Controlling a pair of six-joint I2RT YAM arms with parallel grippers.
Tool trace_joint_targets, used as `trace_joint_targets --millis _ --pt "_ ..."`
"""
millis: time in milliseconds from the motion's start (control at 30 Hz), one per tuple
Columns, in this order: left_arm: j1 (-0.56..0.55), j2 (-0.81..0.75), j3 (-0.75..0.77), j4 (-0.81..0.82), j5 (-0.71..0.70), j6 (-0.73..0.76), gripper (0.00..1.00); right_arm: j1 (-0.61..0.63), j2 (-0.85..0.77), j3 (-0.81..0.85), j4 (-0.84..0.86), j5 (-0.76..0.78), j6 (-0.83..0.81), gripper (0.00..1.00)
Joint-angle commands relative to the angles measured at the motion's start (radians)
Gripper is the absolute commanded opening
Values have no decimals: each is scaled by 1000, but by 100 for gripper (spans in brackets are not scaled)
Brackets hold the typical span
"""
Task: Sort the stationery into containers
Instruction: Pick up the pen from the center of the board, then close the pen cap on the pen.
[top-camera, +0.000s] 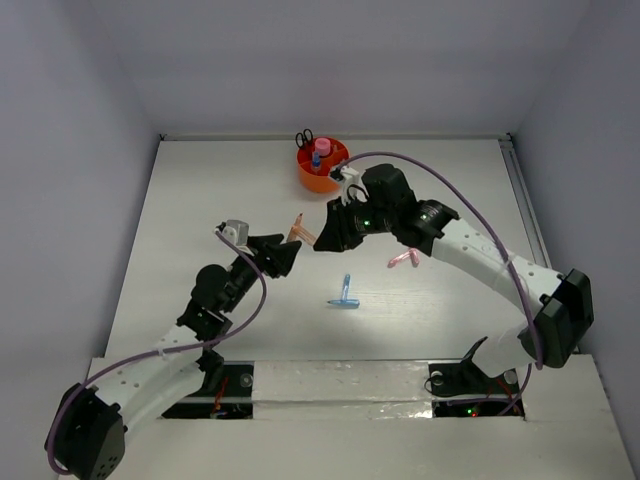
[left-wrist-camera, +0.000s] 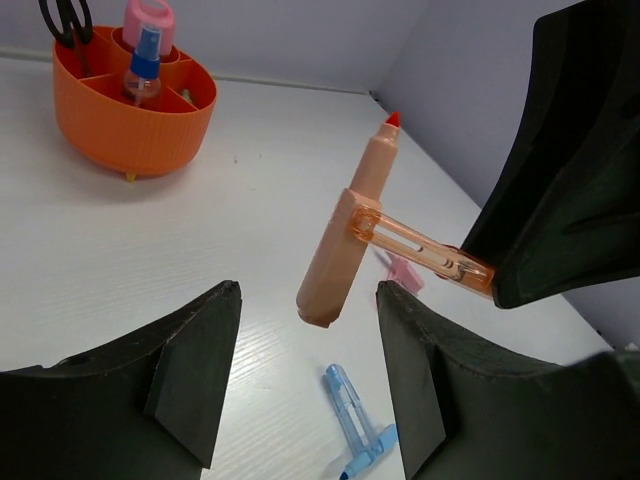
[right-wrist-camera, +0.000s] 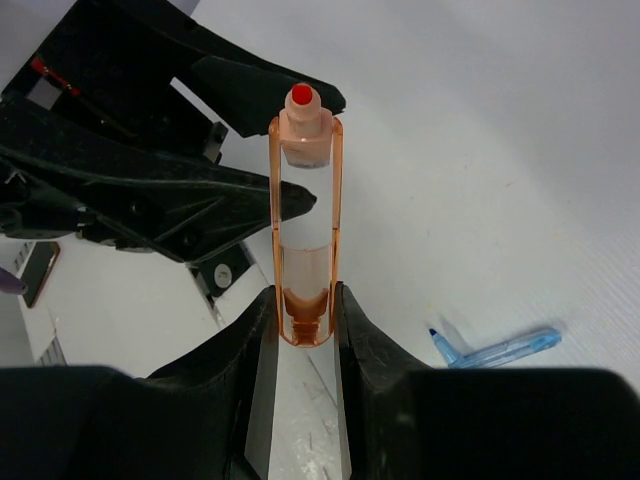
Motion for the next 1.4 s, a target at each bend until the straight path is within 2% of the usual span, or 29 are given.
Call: trace_joint_targets --millis 0,67,200,367,467,500,600,733,967,1133,1367 --pt "-6 4 50 87 6 31 52 1 -42 14 12 -59 17 0" --pt "-15 14 53 90 7 31 49 1 -42 14 20 -71 19 0" --pt "-25 16 59 99 1 29 37 1 -36 17 18 -82 19 0" --pt "-34 14 56 119 16 -1 32 1 -33 11 12 -87 19 0" --pt "-43 19 55 136 27 -12 22 1 -35 4 15 -82 22 0" --pt "-54 20 55 133 26 -12 15 1 -36 4 15 -81 22 0" --pt "-54 17 59 113 21 -12 0 1 -44 11 14 -56 25 0" --pt "-72 -7 50 88 19 -15 0 1 -55 37 2 10 14 0" --pt "-81 -44 42 25 13 -12 0 1 -75 138 -17 272 -38 0" --pt "-91 -45 39 2 21 -9 0 1 -58 216 6 355 -66 0" --pt "-123 -50 44 -18 30 -11 0 1 7 245 96 413 -77 0"
